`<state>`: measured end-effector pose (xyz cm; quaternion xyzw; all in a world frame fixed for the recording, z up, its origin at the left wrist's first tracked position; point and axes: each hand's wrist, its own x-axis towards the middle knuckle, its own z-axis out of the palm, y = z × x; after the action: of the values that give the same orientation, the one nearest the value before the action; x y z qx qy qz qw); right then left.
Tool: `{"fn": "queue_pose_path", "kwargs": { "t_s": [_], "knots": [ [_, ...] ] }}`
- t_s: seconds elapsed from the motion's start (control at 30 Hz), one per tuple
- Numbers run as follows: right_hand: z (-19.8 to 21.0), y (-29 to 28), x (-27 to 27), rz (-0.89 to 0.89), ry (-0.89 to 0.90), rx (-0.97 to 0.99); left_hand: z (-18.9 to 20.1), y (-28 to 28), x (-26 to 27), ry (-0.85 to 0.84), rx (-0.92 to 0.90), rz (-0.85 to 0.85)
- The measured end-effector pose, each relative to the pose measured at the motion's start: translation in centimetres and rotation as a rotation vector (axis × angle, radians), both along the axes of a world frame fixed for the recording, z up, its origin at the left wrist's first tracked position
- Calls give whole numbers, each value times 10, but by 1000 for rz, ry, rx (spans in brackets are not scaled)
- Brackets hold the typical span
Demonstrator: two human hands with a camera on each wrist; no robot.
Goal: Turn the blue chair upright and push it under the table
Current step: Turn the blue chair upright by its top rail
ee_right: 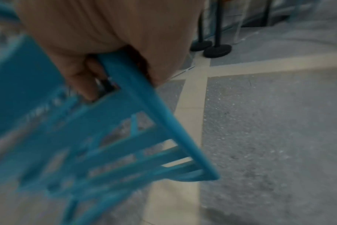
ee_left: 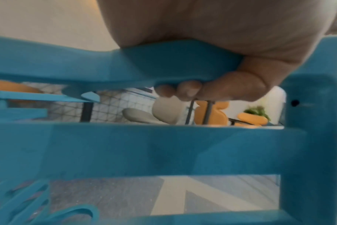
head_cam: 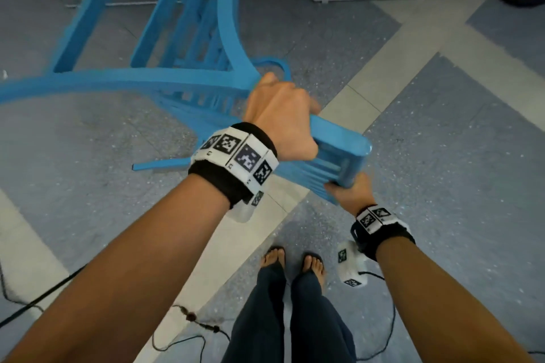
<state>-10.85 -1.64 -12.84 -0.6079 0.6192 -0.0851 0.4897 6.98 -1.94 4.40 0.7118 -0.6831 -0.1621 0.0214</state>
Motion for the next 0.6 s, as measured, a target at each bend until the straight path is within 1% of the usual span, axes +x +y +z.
{"fn": "queue_pose_path", "kwargs": {
  "t_s": [0.07, 0.13, 0.2, 0.3, 0.33, 0.47, 0.6],
  "knots": [
    [24, -7, 16, -33, 6, -84, 22, -1, 20, 37, -74, 35],
    [53, -19, 29, -15, -23, -155, 41, 0, 42, 91, -169, 94],
    [93, -31, 40, 55, -23, -248, 58, 5, 64, 140, -302, 140],
    [157, -48, 51, 192, 17, -409, 85, 18, 87, 200, -422, 221],
    [175, -53, 54, 225, 23, -468, 93, 23, 94, 248, -464, 251],
    [238, -62, 66, 359, 84, -646, 128, 46, 115, 537, -625, 383],
    [294, -62, 80, 471, 186, -752, 151, 73, 125, 699, -755, 510]
  ]
}}
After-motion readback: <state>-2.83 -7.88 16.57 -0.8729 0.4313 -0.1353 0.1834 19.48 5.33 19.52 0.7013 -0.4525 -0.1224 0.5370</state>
